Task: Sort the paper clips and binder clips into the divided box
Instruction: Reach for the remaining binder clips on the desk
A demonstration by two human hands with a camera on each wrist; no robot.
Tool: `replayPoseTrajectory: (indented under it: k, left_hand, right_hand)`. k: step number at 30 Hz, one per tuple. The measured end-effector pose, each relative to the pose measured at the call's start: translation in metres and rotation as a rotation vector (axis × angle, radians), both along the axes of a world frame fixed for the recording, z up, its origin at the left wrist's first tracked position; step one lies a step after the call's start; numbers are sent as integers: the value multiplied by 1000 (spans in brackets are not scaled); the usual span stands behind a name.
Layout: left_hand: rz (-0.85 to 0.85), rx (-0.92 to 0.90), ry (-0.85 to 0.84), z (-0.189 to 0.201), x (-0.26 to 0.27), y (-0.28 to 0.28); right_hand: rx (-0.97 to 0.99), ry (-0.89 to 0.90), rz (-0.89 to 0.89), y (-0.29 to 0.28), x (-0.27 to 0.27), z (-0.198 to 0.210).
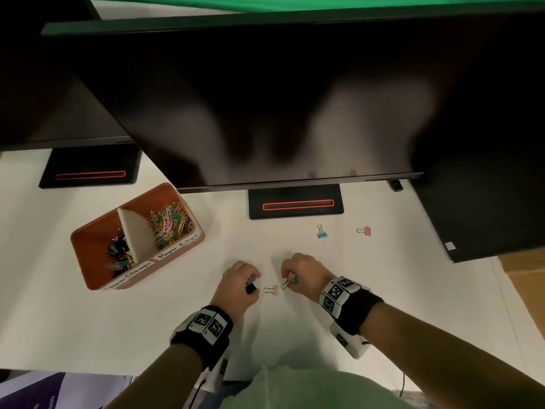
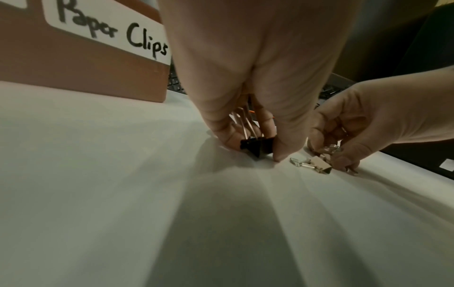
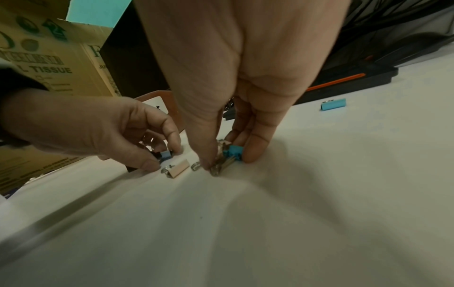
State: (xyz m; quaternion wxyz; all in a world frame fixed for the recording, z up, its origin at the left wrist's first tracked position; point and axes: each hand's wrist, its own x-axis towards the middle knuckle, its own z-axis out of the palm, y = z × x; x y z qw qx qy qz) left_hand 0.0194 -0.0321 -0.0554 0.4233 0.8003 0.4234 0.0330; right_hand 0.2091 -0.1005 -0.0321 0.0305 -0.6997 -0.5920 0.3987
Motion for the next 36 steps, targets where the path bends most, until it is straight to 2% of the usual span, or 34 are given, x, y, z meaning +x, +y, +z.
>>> replayPoseTrajectory:
  k: [11, 16, 23, 26, 30, 33, 36]
  left_hand:
    - [-125, -39, -83, 4, 7, -6]
    - [-248, 6, 24, -2, 18, -14]
    - [-218, 35, 62, -5, 24, -12]
    - [-125, 7, -24, 2, 17, -5]
    - [7, 49, -128, 40, -5, 15]
    - [143, 112, -197, 80, -39, 39]
    - [335, 201, -165, 110, -89, 70]
  right_hand:
    - [-44, -34, -54, -2, 3, 3]
    - [-51, -36, -44, -7, 5, 4]
    - [-86, -37, -30, -8, 7, 3]
    - [-70, -11, -6, -7, 7, 7]
    - [27, 35, -4, 10, -2, 23]
    - [129, 90, 23, 39, -23, 47]
    - [242, 161, 79, 79, -62, 74]
